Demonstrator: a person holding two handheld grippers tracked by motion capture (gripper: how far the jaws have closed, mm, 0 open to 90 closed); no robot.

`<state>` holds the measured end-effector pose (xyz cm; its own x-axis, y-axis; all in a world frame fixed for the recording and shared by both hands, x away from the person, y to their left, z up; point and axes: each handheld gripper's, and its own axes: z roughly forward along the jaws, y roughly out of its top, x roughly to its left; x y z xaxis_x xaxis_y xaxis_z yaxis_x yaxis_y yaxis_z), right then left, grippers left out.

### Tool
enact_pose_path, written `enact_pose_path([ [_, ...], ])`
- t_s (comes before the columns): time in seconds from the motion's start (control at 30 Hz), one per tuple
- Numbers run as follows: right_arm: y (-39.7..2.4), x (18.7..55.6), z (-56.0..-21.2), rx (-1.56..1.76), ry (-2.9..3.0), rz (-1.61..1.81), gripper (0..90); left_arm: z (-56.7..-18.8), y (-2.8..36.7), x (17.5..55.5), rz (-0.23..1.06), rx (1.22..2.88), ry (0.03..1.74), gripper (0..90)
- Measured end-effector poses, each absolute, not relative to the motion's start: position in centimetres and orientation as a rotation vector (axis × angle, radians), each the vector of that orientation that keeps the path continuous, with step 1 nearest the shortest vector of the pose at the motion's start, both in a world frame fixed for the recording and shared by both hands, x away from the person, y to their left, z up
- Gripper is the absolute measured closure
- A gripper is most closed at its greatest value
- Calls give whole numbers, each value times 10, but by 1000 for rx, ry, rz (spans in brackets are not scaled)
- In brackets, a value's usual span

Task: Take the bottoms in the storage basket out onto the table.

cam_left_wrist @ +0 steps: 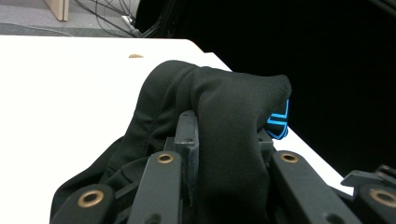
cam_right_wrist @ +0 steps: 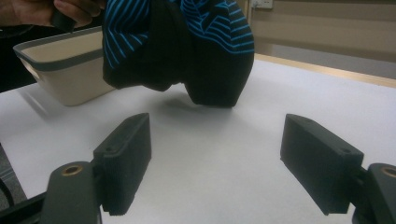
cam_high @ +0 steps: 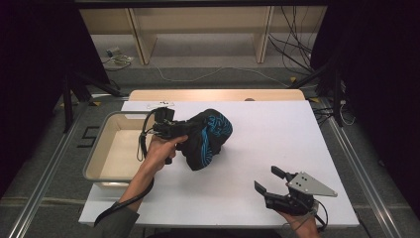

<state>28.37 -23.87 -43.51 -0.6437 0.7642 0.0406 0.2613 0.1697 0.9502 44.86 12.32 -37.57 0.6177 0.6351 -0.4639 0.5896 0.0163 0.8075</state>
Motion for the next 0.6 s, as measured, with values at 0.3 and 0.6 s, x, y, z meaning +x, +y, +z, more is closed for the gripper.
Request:
enact_pose_path([
  [0.3, -239, 284, -435, 965, 1998, 1480, 255, -387, 111, 449, 50, 1701, 1029, 721],
  [0.6, -239, 283, -435, 963, 1998, 1480, 255, -395, 96, 446, 63, 1762, 1011, 721],
])
